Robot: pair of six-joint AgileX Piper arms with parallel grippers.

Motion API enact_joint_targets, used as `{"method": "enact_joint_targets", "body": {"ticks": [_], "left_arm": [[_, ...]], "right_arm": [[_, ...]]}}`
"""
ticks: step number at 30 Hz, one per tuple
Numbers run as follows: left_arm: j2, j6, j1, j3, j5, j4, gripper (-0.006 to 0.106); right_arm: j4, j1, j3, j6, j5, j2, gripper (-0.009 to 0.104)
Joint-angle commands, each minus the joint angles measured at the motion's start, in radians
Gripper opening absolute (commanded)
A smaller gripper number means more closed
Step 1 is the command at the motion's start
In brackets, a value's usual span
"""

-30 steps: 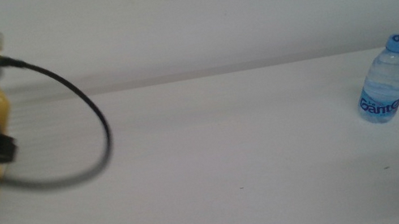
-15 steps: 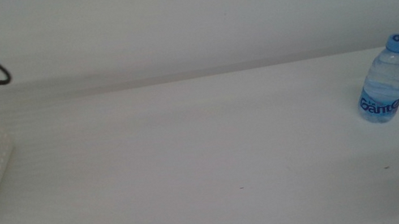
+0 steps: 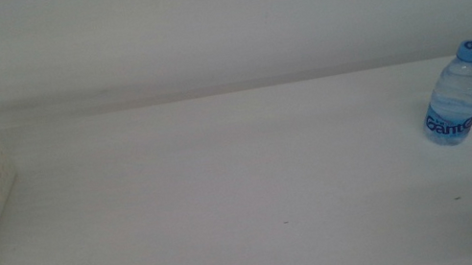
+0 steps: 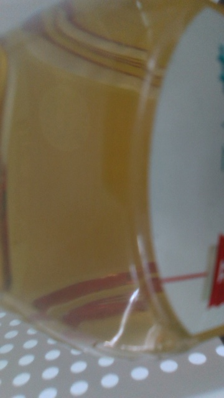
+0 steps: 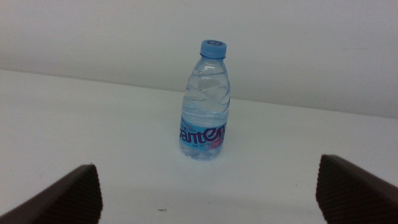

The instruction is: Use arms to grab the bottles and put them into the dustbin to the left of the table.

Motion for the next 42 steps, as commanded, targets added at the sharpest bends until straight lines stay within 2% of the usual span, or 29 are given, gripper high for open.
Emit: {"method": "enact_joint_targets", "body": {"ticks": [1, 10, 12, 13, 15, 22, 26, 34, 38, 42], "left_arm": [[0.007, -0.002, 0.003, -0.017, 0.048, 0.000, -0.002], [0.036, -0.002, 0.001, -0.017, 0.025, 0.022, -0.001], [0.036, 0.006, 0.001, -0.017, 0.068, 0.022, 0.042], [0.036, 0.006, 0.001, -0.017, 0.074, 0.020, 0.074], [0.036, 0.000, 0.001, -0.017, 0.077, 0.025, 0.094], [-0.030, -0.102, -0.031, -0.019, 0.077, 0.042, 0.094], [-0.133, -0.142, -0.061, -0.019, 0.079, 0.017, 0.094], [-0.342, -0.216, -0.131, -0.005, 0.082, -0.197, 0.094], [-0.469, -0.226, -0.172, 0.102, 0.082, -0.326, 0.094], [-0.605, -0.220, -0.237, 0.249, 0.082, -0.394, 0.094]], "right_arm": [[-0.003, -0.003, 0.042, -0.010, -0.012, -0.040, 0.092], [-0.003, -0.003, 0.042, -0.010, -0.012, -0.040, 0.092], [-0.003, -0.003, 0.042, -0.010, -0.012, -0.040, 0.092], [-0.003, -0.003, 0.042, -0.010, -0.012, -0.040, 0.092], [-0.003, -0.003, 0.042, -0.010, -0.012, -0.040, 0.092], [-0.003, -0.003, 0.042, -0.010, -0.012, -0.040, 0.092], [-0.003, -0.003, 0.042, -0.010, -0.012, -0.040, 0.092], [-0.003, -0.003, 0.042, -0.010, -0.012, -0.040, 0.092], [-0.003, -0.003, 0.042, -0.010, -0.012, -0.040, 0.092], [-0.003, -0.003, 0.042, -0.010, -0.012, -0.040, 0.092]]}}
